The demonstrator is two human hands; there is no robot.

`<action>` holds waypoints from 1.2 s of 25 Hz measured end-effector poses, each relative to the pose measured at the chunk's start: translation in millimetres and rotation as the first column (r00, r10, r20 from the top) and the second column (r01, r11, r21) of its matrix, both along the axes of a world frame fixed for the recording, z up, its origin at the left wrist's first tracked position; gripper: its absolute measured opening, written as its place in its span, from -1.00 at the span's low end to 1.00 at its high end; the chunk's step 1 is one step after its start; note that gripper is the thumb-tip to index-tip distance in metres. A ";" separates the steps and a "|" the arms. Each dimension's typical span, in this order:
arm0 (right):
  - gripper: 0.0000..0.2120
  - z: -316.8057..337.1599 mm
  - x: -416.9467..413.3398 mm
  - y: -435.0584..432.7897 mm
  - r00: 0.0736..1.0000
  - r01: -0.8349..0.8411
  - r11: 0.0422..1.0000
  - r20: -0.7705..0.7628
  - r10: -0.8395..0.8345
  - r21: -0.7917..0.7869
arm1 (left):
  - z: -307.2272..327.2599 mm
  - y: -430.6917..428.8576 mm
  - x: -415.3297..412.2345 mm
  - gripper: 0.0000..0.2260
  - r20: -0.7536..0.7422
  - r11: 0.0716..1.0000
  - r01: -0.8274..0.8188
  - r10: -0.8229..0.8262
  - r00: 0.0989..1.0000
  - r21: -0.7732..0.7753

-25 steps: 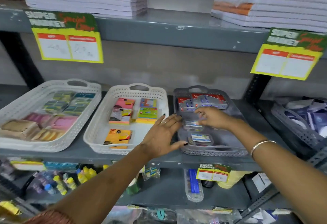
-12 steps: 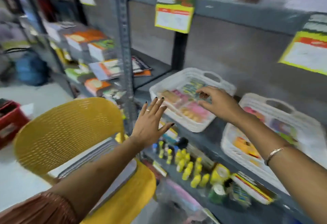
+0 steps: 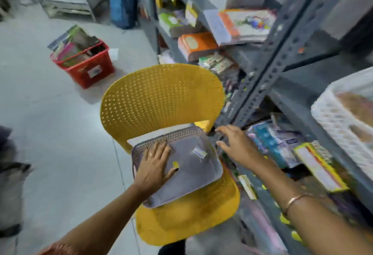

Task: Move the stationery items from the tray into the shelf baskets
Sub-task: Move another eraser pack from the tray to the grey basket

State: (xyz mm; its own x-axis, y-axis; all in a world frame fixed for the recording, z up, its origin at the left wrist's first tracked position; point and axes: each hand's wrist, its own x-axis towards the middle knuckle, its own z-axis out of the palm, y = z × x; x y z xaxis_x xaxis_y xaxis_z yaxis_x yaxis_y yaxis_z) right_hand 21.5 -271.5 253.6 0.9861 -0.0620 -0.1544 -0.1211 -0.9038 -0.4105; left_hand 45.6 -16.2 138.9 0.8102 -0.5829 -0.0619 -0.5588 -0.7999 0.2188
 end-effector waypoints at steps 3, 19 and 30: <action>-0.65 -83.8 14.8 23.5 0.986 -0.070 0.997 -0.151 0.074 0.031 | -71.4 29.2 -26.4 -0.33 -0.109 0.995 0.072 -0.064 0.992 0.070; -0.41 -268.9 51.9 33.2 0.960 -0.063 0.961 -0.281 -0.016 -0.270 | -171.5 58.0 -57.6 -0.34 -0.202 0.981 0.152 -0.126 0.971 0.121; -0.46 -285.9 58.6 32.2 0.967 -0.054 0.950 -0.253 -0.027 -0.308 | -178.1 58.7 -58.1 -0.35 -0.143 0.987 0.145 -0.133 0.981 0.074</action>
